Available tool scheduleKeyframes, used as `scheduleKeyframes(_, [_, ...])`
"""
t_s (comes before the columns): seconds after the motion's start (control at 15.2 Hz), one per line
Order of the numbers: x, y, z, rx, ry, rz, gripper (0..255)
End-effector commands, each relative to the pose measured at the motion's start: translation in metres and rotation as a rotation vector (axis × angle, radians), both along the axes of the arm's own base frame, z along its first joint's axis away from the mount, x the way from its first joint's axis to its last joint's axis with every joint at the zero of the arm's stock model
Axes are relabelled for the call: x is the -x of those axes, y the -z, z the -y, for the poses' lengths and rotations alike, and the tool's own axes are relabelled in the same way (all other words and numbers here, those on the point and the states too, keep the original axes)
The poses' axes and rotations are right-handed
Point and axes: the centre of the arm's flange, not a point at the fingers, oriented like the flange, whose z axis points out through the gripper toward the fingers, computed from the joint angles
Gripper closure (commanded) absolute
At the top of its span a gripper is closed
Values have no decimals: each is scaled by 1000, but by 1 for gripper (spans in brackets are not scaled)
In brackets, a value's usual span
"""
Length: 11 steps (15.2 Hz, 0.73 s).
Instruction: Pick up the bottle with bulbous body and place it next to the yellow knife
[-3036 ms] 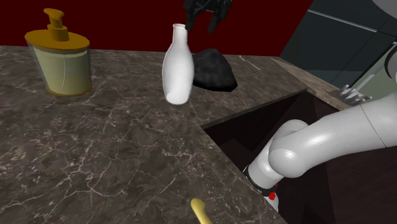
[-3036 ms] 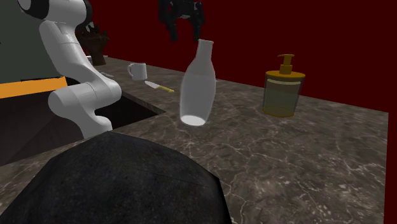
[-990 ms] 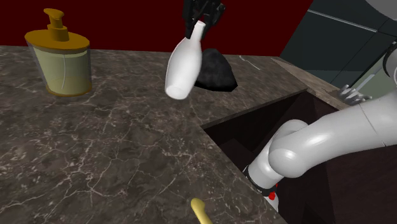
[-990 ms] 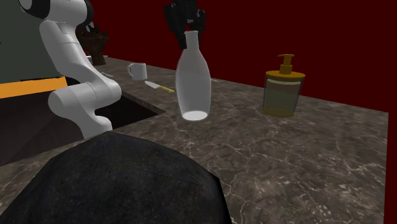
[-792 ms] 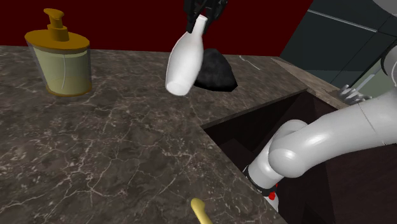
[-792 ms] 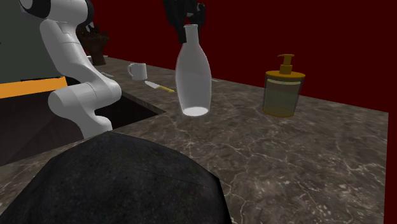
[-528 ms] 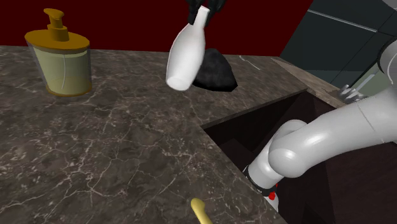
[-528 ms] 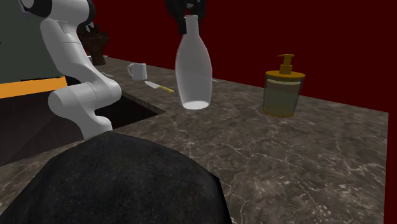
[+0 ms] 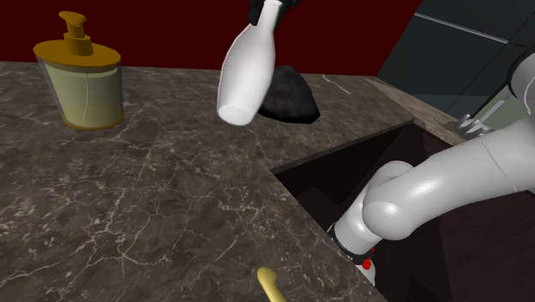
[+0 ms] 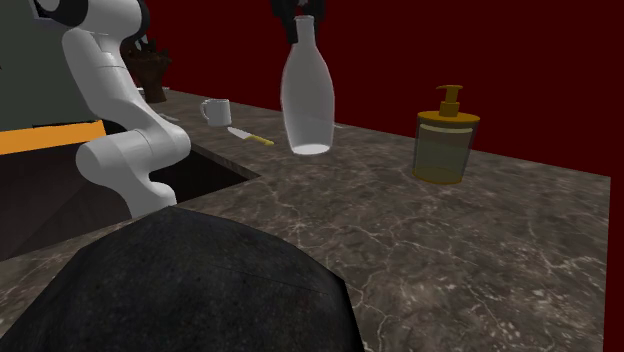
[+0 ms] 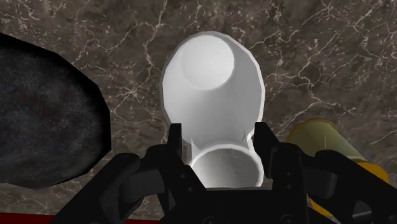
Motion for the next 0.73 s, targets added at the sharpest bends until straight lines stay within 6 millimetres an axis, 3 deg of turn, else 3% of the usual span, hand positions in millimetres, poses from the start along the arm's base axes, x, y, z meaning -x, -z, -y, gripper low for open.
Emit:
scheduleKeyframes(0.0, [15, -1, -23, 0, 2, 1, 255])
scheduleKeyframes(0.66, [79, -1, -138, 0, 2, 1, 255])
